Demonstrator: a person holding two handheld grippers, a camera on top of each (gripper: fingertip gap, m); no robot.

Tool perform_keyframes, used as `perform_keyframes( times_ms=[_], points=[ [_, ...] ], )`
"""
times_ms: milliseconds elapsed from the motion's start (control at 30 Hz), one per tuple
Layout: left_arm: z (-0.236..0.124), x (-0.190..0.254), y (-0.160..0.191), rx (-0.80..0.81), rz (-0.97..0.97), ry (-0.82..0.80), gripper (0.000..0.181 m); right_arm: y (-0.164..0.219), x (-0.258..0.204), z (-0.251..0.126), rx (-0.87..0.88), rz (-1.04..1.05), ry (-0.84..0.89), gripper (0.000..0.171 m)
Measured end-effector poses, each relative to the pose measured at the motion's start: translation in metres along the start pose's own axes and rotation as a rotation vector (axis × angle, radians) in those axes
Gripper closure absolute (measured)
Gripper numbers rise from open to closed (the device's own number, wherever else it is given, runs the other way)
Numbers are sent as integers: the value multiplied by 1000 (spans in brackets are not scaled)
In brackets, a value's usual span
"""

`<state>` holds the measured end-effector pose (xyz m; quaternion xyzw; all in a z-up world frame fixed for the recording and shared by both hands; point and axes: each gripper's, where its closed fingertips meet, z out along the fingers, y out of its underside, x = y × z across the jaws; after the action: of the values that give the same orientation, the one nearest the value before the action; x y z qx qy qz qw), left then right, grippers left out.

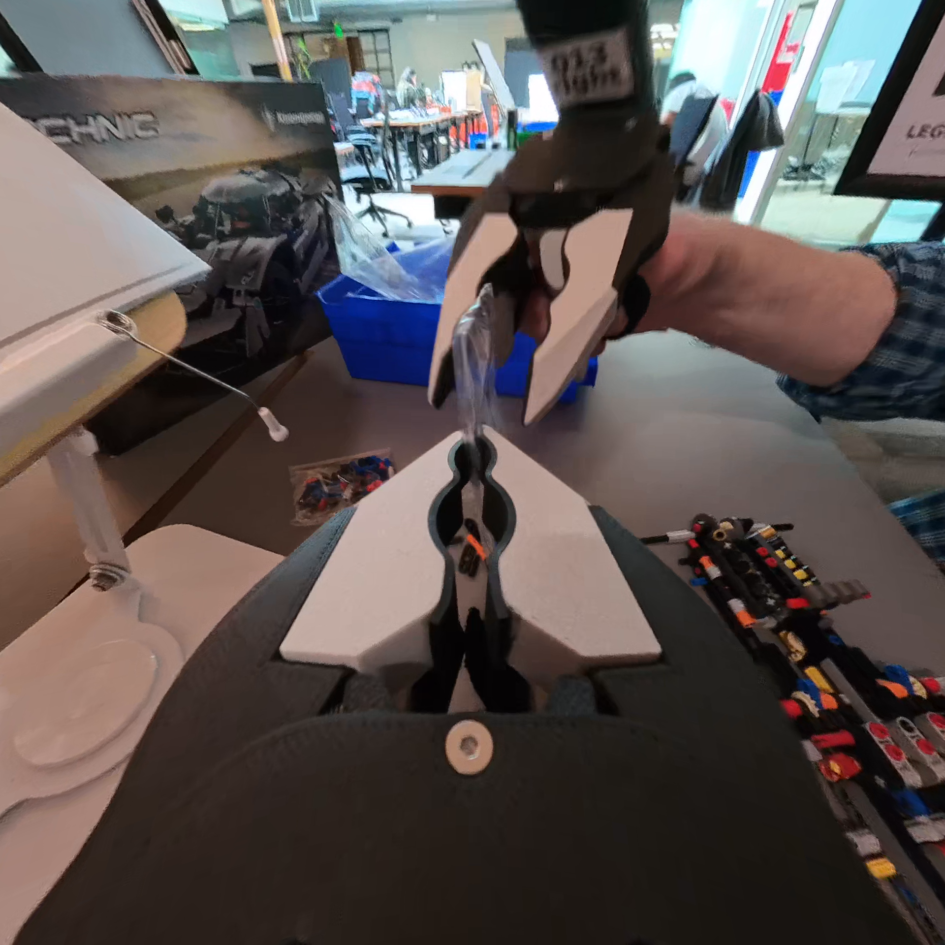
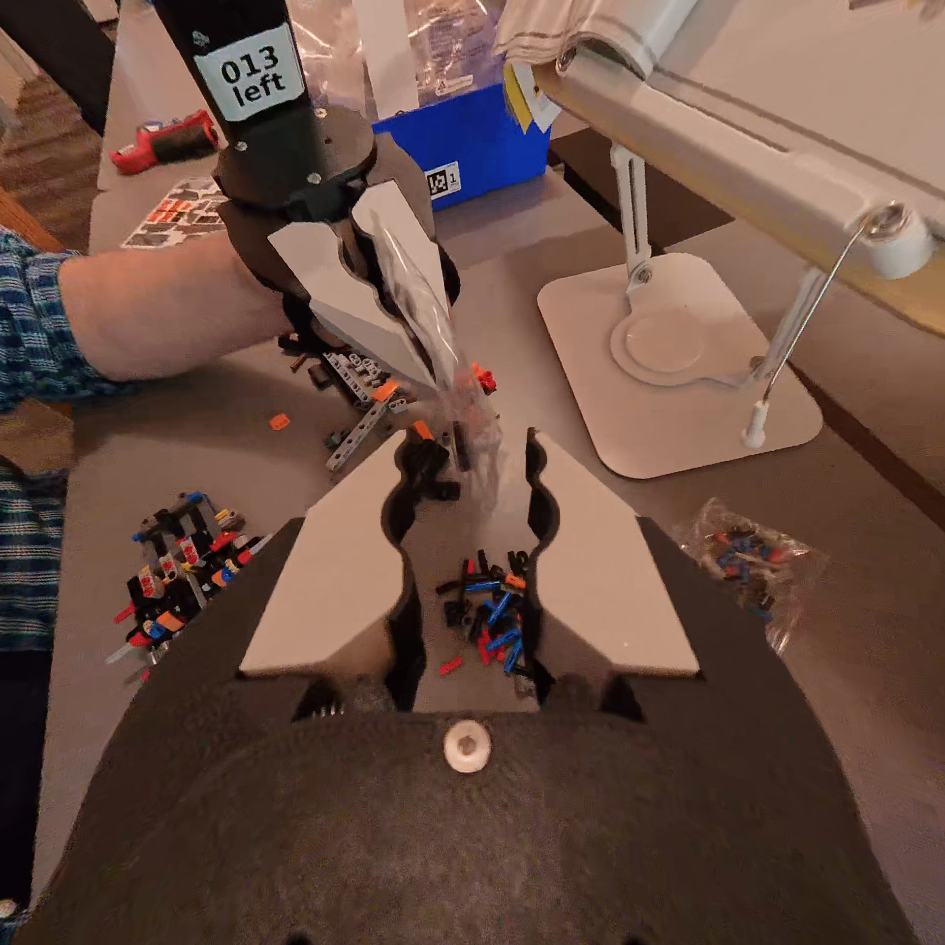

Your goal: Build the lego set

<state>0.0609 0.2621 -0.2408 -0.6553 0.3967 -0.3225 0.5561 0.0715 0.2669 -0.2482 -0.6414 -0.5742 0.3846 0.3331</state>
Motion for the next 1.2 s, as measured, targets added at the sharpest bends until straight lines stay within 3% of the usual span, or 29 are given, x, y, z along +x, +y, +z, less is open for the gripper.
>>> perform_keyframes(
  times_ms=[33, 67, 233, 300, 400, 467, 533, 600, 767, 867, 1000, 1100, 1200],
  points=[
    [-1, -1, -3, 12, 2, -4, 181, 3, 1, 1, -2, 19, -17, 141],
    [-2, 2, -4, 20, -5, 18, 181, 3, -4, 0, 16, 15, -56, 171],
    [2, 1, 1, 27, -19, 19, 181, 2, 1, -4, 36, 2, -13, 171],
    [5, 2, 6, 12, -28, 31, 181, 5, 4, -3, 4, 10, 17, 152],
    [9, 3, 11, 4, -34, 40, 181, 17, 2, 0, -86, -50, 34, 171],
    [9, 4, 11, 14, -39, 43, 181, 18, 3, -1, -87, -52, 42, 171],
    [9, 6, 9, 20, -39, 56, 181, 12, 0, -2, -53, -31, 35, 153],
    [9, 9, 6, 28, -39, 73, 181, 10, -7, -3, -37, -57, 24, 171],
    [8, 14, -3, 46, -49, 74, 177, 5, -14, -16, -30, -70, 67, 171],
    [-1, 11, -18, 81, -27, 45, 161, -5, -11, -50, -6, -91, 160, 171],
    [-17, 3, -34, 117, -15, 9, 164, -17, 18, -136, 54, -22, 352, 171],
    [-26, -3, -42, 140, -20, -10, 168, -18, 40, -206, 61, -44, 567, 171],
    [-31, -6, -45, 138, -7, -32, 169, 1, 69, -262, -67, -104, 855, 171]
  ],
)
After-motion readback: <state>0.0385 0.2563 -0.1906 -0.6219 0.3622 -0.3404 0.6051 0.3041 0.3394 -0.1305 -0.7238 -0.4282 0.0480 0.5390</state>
